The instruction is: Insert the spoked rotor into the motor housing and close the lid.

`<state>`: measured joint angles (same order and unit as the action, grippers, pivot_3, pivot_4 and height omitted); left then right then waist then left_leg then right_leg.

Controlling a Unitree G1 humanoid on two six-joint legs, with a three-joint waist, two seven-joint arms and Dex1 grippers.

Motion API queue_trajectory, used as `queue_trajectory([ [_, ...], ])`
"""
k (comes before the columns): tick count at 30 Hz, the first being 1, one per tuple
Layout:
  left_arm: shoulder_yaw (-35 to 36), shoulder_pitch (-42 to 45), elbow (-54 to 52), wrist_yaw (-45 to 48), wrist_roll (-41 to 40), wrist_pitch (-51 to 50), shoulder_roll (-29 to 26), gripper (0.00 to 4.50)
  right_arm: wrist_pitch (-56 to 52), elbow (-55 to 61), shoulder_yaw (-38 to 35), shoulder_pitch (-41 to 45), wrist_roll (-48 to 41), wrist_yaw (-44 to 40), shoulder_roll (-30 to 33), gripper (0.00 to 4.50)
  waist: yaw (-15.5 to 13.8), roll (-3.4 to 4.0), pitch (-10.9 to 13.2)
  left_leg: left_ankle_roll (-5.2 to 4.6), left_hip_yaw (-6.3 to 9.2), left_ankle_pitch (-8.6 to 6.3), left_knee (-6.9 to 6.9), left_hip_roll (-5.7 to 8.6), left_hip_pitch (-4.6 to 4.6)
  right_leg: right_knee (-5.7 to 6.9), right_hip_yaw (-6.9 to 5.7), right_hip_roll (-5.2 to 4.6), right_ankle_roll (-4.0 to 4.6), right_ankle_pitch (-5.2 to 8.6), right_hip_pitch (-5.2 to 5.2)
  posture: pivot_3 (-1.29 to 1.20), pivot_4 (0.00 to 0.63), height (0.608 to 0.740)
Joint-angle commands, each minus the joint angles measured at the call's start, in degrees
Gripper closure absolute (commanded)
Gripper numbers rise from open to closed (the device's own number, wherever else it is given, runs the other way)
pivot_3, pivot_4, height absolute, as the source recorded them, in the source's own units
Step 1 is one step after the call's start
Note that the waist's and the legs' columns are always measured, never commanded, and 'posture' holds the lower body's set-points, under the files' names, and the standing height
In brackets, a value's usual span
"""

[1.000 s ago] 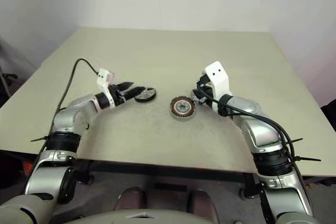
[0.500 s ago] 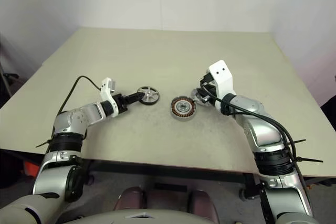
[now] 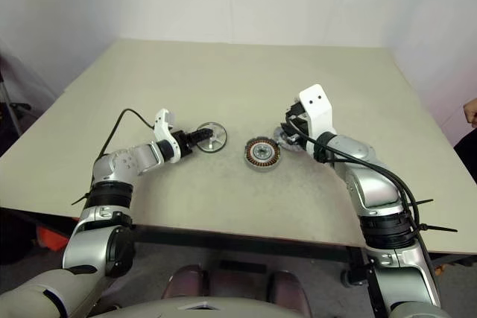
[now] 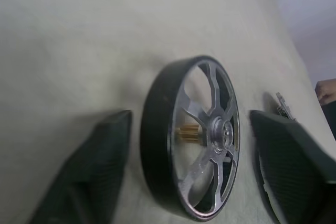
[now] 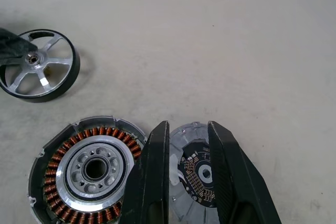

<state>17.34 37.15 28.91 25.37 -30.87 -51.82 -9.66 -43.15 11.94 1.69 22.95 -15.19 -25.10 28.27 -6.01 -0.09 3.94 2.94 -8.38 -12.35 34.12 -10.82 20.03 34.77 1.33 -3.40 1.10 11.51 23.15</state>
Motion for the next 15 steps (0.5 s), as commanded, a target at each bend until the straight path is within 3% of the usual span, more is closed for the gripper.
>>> queue_trajectory([
  [1,-1.6,0.2,-0.1,0.8,-0.2,-0.8,0.5,2.00,1.2,0.7,-1.4,0.5,0.4,0.3,-0.2,3.22,0.1,-0.01,0.0,-0.01,0.00,-0.01,-0.01,-0.01,0.01,-0.01,-0.01,0.01,0.00,0.00,0.01,0.00,0.000,0.740],
  [6,-1.5,0.4,0.3,0.9,-0.4,-0.4,0.5,2.00,1.7,-0.2,-1.2,0.7,1.0,0.3,-0.3,3.22,0.2,-0.01,0.0,-0.04,0.00,-0.02,-0.04,-0.04,0.02,-0.02,-0.03,0.04,0.00,0.00,0.04,0.00,0.000,0.740],
  [11,-0.2,0.7,0.8,1.1,-2.0,-0.7,1.0,3.20,2.0,-1.5,-1.8,1.2,1.4,0.8,-0.4,3.22,0.3,-0.01,0.0,-0.04,0.00,-0.02,-0.02,-0.02,0.00,-0.01,-0.02,0.02,-0.01,0.01,0.03,0.00,0.000,0.740],
  [15,1.8,1.2,1.8,0.7,-3.5,-1.0,1.5,3.28,2.0,-2.9,-3.0,1.6,2.1,1.8,-0.1,3.22,0.3,-0.01,0.0,-0.04,0.00,-0.02,-0.03,-0.03,0.01,-0.01,-0.02,0.03,-0.01,0.01,0.03,0.00,0.000,0.740],
])
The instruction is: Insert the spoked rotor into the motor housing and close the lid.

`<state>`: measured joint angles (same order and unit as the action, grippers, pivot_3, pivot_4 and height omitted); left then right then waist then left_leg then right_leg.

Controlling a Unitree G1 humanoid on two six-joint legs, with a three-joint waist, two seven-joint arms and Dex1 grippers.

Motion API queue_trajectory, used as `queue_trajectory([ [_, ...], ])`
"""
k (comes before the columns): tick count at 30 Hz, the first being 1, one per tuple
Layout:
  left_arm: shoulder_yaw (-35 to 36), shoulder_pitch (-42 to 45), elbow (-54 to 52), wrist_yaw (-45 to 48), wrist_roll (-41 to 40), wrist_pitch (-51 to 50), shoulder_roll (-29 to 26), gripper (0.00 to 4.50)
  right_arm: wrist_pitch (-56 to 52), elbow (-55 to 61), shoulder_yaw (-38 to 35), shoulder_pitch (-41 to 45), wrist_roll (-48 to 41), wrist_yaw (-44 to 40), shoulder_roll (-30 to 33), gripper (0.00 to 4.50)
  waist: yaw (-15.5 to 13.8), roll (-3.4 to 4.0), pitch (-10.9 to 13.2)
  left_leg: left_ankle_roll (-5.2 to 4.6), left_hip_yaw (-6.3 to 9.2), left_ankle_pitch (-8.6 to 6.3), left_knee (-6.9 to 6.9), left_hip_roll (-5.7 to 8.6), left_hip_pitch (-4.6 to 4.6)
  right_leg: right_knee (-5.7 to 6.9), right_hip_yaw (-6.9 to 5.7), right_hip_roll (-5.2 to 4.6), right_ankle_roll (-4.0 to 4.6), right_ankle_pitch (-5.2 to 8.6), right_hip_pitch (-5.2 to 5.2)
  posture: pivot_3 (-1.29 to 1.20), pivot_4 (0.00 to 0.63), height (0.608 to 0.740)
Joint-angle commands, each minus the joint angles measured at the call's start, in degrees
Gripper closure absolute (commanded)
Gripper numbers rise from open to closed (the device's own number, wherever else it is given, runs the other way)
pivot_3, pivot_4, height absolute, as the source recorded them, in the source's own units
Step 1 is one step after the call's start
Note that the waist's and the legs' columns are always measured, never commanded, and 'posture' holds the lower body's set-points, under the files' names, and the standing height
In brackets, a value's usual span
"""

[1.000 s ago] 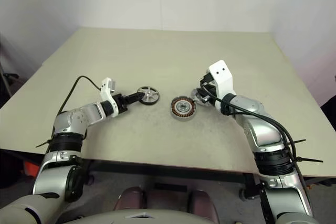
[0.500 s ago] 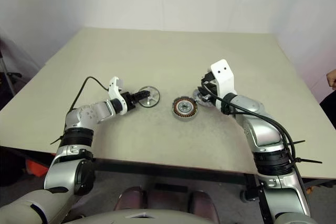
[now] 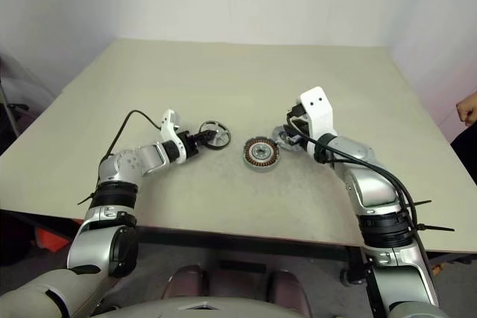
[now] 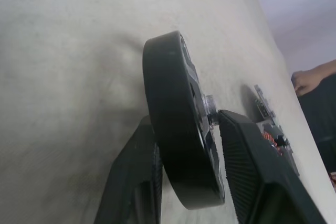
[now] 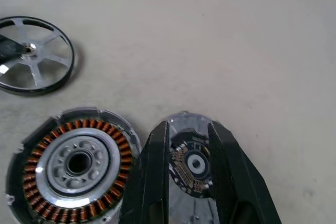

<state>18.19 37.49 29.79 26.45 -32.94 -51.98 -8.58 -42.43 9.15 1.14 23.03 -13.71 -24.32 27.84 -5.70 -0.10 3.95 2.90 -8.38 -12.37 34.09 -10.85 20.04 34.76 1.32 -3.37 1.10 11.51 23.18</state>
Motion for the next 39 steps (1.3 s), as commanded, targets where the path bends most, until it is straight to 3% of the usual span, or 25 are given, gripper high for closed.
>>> queue_trajectory([
  [1,1.4,0.9,1.1,-0.4,-1.8,-0.9,0.6,3.28,1.2,-0.4,-2.8,1.6,0.7,1.3,0.4,3.22,0.0,-0.01,0.0,0.00,0.00,0.00,0.00,0.01,0.01,-0.01,0.00,0.00,0.00,0.00,0.00,0.00,0.000,0.740],
  [8,10.1,2.1,0.8,-1.1,-12.1,-7.3,3.3,3.28,1.6,-9.0,-7.9,3.4,6.0,9.6,2.4,3.22,0.0,-0.07,0.0,-0.01,0.00,-0.01,0.01,0.04,0.05,-0.05,-0.01,-0.02,0.00,0.00,0.03,0.00,0.000,0.740],
  [14,10.3,3.1,-1.4,-2.2,-15.3,-11.0,5.1,3.28,2.3,-13.9,-10.0,3.5,8.6,13.3,3.7,3.22,0.3,-0.10,0.1,-0.02,-0.01,-0.02,-0.05,-0.01,0.07,-0.05,-0.01,0.04,0.00,0.00,0.10,0.00,0.000,0.740],
  [28,-0.8,5.6,0.9,0.5,-11.9,-13.3,9.5,3.28,2.8,-14.0,-12.4,2.5,9.6,15.9,3.2,3.22,0.2,-0.12,0.1,-0.06,-0.02,-0.02,-0.03,0.01,0.07,-0.05,0.00,0.03,0.00,0.00,0.10,0.00,0.000,0.740],
  [39,-3.3,6.0,2.7,2.2,-9.2,-11.4,9.1,3.28,2.7,-13.3,-13.3,2.1,9.4,16.5,3.0,3.22,0.2,-0.12,0.1,-0.07,-0.02,-0.02,-0.03,0.02,0.07,-0.05,0.00,0.03,0.00,0.00,0.10,0.00,0.000,0.740],
])
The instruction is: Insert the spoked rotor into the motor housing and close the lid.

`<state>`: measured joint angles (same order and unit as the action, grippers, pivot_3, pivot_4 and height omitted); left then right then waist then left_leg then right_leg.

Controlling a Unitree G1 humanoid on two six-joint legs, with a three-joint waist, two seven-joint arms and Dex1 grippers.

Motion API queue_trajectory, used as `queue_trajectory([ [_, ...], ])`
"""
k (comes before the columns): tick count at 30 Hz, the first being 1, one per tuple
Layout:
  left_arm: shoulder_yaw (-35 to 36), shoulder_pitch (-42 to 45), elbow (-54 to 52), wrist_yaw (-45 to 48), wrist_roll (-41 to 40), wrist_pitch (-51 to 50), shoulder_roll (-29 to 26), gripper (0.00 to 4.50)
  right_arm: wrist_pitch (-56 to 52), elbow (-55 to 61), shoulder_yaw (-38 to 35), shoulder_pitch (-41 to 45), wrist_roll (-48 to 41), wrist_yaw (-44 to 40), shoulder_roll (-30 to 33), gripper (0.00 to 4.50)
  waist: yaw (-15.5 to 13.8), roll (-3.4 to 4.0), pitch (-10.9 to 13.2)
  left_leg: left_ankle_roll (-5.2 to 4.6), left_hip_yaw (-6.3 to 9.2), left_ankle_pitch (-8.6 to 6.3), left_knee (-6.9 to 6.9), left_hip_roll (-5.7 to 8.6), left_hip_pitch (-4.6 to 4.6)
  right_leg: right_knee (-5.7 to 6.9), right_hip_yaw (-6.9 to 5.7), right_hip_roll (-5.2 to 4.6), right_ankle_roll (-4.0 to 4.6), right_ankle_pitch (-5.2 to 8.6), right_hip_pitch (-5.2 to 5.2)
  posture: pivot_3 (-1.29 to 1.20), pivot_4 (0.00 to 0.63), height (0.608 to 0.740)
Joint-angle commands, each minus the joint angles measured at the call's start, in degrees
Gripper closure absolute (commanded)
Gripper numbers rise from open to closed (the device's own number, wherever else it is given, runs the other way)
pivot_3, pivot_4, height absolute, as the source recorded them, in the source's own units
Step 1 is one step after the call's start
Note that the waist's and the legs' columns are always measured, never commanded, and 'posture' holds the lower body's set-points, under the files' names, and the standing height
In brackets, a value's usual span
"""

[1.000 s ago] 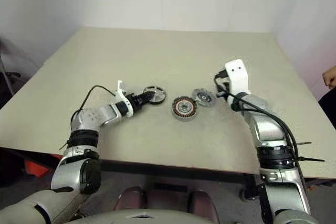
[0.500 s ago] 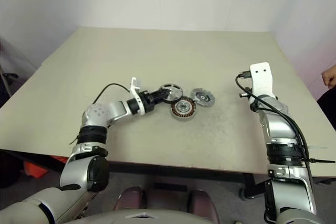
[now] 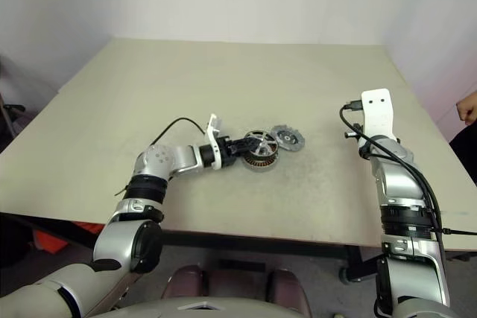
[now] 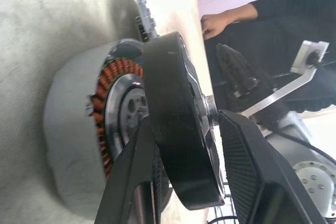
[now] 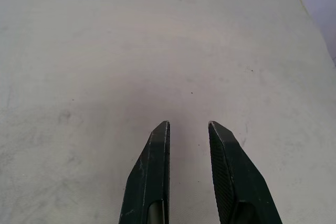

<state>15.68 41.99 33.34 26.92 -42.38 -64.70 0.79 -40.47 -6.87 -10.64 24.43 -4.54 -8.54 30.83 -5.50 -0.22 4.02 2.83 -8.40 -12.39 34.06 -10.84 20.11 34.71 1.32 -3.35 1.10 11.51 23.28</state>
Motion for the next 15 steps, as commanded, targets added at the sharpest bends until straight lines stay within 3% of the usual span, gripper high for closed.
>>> queue_trajectory([
  [1,-1.1,1.4,-0.9,2.0,0.5,1.4,-0.2,3.28,0.7,2.7,-1.5,0.9,0.3,0.7,-0.1,3.22,0.0,0.00,0.0,0.00,0.00,0.00,0.00,0.00,0.00,0.00,0.00,0.00,0.00,0.00,0.00,0.00,0.000,0.740],
  [3,-2.1,1.2,-1.3,2.8,1.2,1.9,-0.3,3.28,0.8,2.6,-1.4,1.1,0.3,0.8,-0.2,3.22,0.0,0.00,0.0,0.00,0.00,0.00,0.00,0.00,-0.01,0.00,0.00,0.00,0.00,0.00,0.00,0.00,0.000,0.740],
  [9,-2.0,1.8,-1.1,2.3,1.6,2.8,-0.7,1.40,1.1,2.3,-1.2,1.4,0.4,0.9,-0.5,3.22,0.0,0.01,0.0,0.00,0.00,0.00,0.01,0.01,-0.03,0.02,0.00,-0.01,0.00,0.00,-0.06,0.00,0.000,0.740],
  [15,-0.5,3.4,-1.3,2.3,1.1,3.8,-2.6,1.40,1.4,1.9,-0.9,1.5,0.5,0.7,-0.8,3.22,0.2,0.01,0.0,-0.02,-0.01,0.05,0.01,0.01,-0.05,0.04,0.04,0.00,0.00,0.00,-0.15,0.00,0.000,0.740],
])
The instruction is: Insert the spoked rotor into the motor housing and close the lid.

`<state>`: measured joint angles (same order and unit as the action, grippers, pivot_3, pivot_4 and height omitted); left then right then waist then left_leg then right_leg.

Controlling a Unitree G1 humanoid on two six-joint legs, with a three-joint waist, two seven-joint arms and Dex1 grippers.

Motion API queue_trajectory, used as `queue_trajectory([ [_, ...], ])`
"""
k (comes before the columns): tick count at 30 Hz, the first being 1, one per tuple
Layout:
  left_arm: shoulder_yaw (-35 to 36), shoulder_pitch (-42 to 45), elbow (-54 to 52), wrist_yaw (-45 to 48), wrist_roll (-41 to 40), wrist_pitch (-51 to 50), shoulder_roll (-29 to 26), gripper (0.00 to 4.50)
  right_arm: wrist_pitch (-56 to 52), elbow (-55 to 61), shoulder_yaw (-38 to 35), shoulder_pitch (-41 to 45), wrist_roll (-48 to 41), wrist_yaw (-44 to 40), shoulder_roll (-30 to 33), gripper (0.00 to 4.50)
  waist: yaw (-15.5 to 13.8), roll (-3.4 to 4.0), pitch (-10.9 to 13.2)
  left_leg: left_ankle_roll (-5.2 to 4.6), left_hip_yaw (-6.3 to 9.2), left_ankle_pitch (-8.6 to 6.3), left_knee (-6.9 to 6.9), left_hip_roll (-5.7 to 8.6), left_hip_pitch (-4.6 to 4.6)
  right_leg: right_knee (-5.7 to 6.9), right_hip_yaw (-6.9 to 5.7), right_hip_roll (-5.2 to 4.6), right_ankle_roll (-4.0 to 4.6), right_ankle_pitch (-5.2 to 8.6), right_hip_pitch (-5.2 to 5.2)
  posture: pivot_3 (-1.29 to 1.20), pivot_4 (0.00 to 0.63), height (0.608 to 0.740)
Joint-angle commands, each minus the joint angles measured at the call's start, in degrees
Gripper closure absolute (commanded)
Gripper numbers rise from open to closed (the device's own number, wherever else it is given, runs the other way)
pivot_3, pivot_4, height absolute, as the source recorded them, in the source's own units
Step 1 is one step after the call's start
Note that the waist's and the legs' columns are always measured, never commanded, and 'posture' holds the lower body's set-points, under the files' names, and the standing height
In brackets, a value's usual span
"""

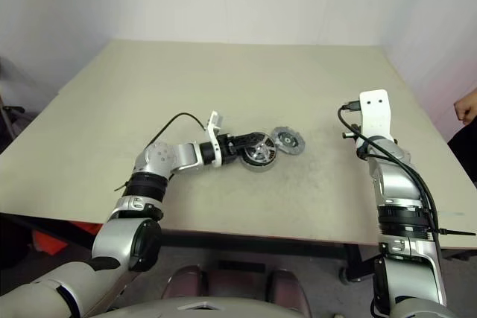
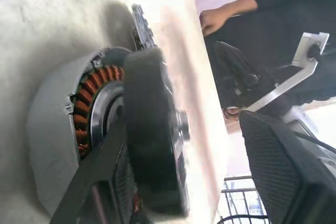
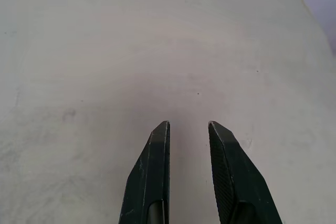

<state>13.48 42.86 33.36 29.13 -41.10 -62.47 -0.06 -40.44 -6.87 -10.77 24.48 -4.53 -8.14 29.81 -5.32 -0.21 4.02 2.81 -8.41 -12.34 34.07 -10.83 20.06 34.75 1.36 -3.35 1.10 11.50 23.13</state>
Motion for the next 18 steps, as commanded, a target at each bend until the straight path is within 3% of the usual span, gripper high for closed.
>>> queue_trajectory([
  [1,1.9,2.8,-1.5,0.1,-0.3,1.7,-2.0,1.40,1.4,1.8,-0.6,1.6,0.5,0.2,0.1,3.22,0.0,0.00,0.0,0.00,0.00,0.00,-0.02,-0.02,0.00,0.00,-0.02,0.01,0.00,0.00,0.02,0.00,0.000,0.740],
  [18,1.8,0.0,-8.0,2.1,0.2,5.8,-4.0,1.40,2.5,4.6,0.8,2.0,-1.6,-4.0,-1.7,3.22,0.0,0.01,0.0,-0.08,0.00,-0.04,-0.01,-0.02,0.03,-0.04,-0.04,0.00,0.01,0.00,0.10,0.00,0.000,0.740],
])
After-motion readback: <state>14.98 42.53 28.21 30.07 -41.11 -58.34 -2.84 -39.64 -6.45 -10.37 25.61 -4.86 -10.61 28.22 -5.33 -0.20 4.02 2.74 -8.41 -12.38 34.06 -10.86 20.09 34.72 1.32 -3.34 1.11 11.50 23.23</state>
